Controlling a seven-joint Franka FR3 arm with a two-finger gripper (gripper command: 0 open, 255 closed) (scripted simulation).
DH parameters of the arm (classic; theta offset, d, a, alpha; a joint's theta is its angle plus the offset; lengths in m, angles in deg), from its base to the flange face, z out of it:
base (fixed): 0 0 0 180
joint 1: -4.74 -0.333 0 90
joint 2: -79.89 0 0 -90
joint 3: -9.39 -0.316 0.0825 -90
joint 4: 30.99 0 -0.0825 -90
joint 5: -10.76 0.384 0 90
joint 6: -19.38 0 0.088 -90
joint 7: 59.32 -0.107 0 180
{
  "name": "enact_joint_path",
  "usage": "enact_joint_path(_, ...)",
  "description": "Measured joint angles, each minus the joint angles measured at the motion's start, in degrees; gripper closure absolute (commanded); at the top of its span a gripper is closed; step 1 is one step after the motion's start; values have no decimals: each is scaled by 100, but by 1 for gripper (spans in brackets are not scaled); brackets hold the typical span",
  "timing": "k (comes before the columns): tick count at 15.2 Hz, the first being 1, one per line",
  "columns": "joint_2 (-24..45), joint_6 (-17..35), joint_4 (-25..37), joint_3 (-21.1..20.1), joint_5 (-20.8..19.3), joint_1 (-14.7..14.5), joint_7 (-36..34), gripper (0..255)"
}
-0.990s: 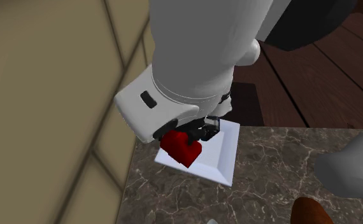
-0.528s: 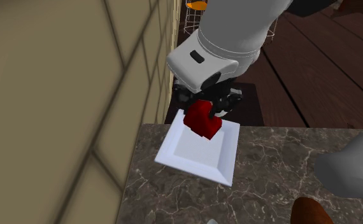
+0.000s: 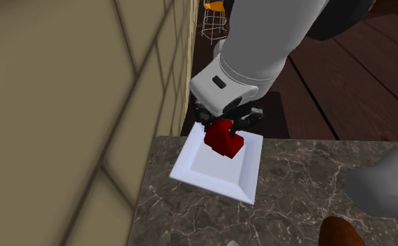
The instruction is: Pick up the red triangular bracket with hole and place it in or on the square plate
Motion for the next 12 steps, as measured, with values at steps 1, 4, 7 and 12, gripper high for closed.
enact_joint_path(1, 23, 82, -60, 5, -4, 1, -10, 255)
enact_joint_path(4, 59, 321, -263, 21, -19, 8, -35, 255)
enact_joint_path(7, 103, 542, -445, 23, -27, 6, -78, 255)
enact_joint_path(12, 174, 779, -609, 37, -44, 13, -104, 255)
